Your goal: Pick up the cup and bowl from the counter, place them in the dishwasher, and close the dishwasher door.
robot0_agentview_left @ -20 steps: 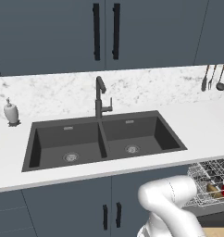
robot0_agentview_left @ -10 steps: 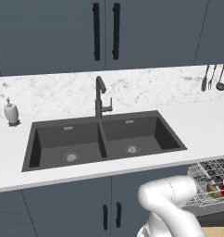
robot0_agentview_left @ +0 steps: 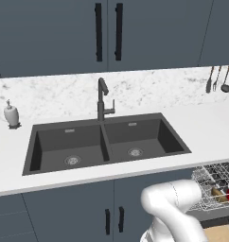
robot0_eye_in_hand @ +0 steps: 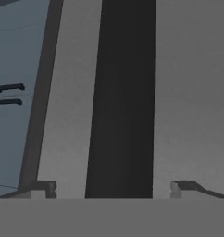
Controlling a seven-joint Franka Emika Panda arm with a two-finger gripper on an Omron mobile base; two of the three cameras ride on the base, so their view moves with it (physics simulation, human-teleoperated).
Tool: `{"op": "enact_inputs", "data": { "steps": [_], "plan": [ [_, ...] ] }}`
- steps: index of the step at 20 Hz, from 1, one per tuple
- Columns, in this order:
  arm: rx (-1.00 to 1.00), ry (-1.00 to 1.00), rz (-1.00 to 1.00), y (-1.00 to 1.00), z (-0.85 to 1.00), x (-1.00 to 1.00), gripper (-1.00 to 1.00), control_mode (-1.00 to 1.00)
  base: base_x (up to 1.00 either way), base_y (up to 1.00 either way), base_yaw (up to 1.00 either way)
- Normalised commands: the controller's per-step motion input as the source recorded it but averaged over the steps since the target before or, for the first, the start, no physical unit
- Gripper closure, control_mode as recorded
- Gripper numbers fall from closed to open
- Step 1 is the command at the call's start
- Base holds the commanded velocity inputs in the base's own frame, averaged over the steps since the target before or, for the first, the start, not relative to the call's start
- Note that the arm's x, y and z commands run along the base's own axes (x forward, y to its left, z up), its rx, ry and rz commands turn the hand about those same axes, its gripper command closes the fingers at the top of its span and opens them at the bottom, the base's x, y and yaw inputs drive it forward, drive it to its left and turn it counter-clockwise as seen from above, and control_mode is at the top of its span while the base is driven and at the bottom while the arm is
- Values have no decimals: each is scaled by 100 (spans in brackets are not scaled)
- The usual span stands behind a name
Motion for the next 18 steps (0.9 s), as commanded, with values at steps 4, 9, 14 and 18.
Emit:
{"op": "enact_inputs", "data": {
  "steps": [4,9,14,18],
  "plan": [
    [-1,11,0,0,46,100,-100,-100,0,0,0],
    [-4,12,0,2,29,100,-100,-100,0,0,0],
    [-6,13,0,3,5,100,-100,-100,0,0,0],
    [-7,7,0,4,0,100,-100,-100,0,0,0]
  ]
}}
